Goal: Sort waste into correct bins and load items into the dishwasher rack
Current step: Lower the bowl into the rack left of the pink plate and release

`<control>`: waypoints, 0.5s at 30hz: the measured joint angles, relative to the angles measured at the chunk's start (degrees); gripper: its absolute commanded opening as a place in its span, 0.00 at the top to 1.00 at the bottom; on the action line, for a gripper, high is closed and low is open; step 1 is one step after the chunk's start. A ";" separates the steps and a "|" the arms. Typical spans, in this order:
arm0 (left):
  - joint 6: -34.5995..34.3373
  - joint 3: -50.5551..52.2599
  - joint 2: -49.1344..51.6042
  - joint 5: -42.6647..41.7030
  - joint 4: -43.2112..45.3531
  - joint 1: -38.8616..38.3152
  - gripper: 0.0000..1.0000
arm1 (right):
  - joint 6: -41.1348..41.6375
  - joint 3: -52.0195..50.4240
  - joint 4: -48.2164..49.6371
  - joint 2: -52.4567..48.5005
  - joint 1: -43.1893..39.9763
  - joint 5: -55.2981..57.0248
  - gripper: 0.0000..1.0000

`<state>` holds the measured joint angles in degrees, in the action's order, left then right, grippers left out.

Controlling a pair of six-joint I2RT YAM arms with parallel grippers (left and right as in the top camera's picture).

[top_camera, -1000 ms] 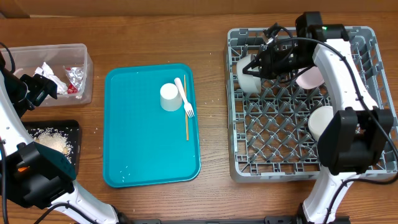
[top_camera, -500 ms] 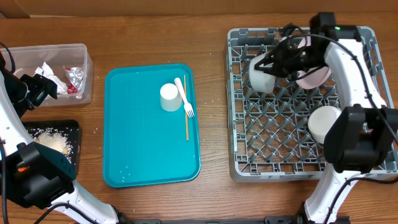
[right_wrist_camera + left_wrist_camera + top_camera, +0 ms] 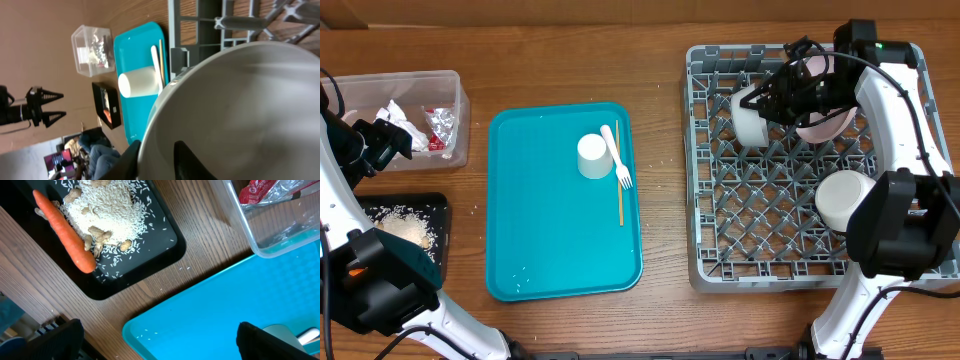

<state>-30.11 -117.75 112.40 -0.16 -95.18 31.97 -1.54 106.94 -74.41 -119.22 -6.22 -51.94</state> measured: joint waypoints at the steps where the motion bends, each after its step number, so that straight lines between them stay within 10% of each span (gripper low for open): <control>1: 0.00 0.00 0.00 0.00 0.00 0.00 0.00 | 0.28 0.31 -0.26 0.00 0.00 0.63 0.73; 15: 0.00 0.00 0.00 0.00 0.00 0.00 0.00 | 7.93 6.82 -2.64 -0.09 0.13 16.81 0.80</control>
<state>-30.11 -117.75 112.40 -0.16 -95.18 31.97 6.39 113.75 -77.06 -119.31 -6.09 -35.14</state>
